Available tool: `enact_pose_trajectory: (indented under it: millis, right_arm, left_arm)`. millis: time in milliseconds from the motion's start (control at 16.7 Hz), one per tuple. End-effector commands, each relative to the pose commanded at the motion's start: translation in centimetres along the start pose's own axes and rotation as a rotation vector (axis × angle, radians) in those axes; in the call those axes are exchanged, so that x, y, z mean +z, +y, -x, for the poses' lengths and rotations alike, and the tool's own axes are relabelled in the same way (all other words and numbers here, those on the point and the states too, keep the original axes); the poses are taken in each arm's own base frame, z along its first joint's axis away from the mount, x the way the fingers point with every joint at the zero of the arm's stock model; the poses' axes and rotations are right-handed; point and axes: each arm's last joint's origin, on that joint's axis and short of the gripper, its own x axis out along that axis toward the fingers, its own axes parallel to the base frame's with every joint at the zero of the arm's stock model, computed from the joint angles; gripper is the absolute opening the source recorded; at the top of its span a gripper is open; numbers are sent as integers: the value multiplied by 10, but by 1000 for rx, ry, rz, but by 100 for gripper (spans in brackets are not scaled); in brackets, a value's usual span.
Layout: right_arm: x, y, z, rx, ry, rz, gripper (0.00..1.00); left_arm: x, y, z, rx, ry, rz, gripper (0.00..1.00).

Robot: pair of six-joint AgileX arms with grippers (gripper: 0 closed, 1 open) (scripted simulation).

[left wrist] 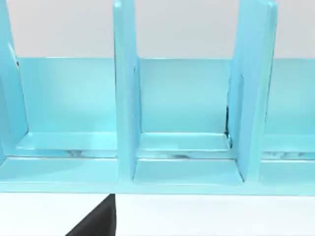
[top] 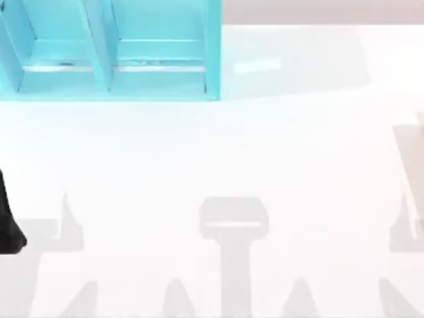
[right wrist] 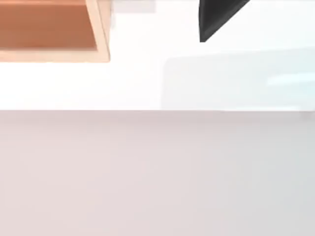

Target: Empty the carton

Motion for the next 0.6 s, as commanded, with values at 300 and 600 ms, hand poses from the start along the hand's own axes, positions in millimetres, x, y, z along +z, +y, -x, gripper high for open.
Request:
enact_pose_trajectory:
  millis: [300, 600]
  right_arm:
    - [8, -2, -1, -24, 61, 20, 100]
    - [41, -14, -14, -100, 358, 91, 100]
  left_arm:
    - [0, 0, 0, 0, 0, 0, 100]
    - [0, 0, 0, 0, 0, 0, 100]
